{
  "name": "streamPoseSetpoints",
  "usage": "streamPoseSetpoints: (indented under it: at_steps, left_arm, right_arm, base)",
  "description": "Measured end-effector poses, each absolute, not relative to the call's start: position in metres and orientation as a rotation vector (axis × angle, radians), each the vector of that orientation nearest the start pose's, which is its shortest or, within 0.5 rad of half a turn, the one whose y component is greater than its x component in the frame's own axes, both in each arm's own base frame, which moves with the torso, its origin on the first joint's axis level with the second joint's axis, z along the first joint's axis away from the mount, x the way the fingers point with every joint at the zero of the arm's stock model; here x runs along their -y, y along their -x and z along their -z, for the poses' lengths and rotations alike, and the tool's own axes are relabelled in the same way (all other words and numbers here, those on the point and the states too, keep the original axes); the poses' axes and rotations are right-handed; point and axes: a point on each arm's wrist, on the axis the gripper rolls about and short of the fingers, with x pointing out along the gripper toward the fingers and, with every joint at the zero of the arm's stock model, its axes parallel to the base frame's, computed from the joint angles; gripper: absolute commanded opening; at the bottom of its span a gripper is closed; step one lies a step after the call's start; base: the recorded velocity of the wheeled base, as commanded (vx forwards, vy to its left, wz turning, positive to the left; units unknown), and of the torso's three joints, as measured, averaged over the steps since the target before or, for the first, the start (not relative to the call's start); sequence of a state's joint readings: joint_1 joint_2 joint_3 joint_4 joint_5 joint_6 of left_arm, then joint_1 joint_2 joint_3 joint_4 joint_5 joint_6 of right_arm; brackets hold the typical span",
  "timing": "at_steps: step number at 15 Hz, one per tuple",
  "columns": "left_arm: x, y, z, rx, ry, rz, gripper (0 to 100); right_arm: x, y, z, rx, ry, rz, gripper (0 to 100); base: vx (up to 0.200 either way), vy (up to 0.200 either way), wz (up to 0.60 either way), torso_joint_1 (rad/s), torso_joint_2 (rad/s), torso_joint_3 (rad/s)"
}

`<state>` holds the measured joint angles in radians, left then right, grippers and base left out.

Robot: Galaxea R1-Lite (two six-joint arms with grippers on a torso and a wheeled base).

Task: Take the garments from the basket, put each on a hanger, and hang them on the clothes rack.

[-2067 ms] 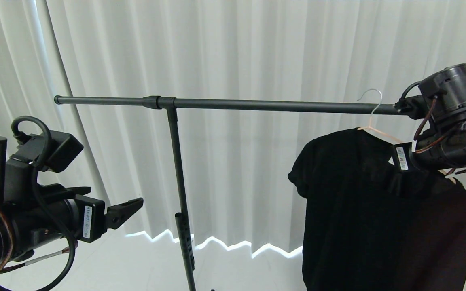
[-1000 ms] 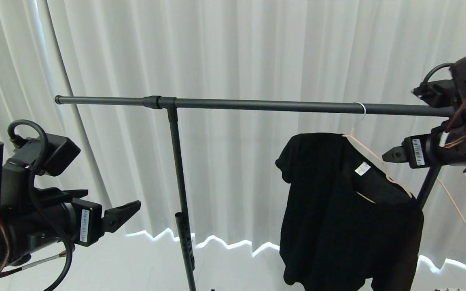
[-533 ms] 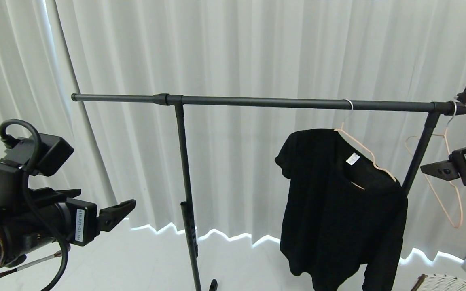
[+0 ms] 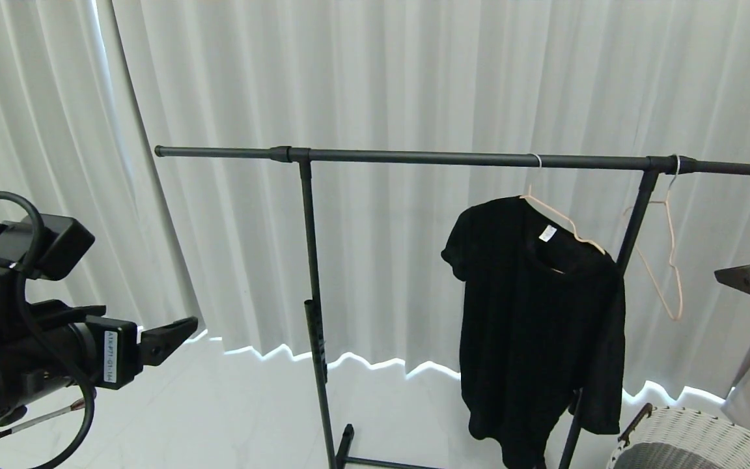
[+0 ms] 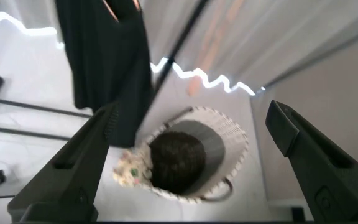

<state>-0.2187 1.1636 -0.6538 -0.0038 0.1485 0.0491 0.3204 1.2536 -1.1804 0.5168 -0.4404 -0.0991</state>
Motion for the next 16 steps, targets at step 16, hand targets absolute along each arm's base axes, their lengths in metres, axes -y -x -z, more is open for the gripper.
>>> streamPoseSetpoints:
  at_steps: [16]
  left_arm:
    - [0.016,-0.144,-0.19,-0.541,-0.119,-0.007,100]
  right_arm:
    - [-0.018,-0.135,-0.261,-0.642,0.38,0.146,100]
  base:
    - [-0.063,0.0,0.0,-0.044,0.1,0.055]
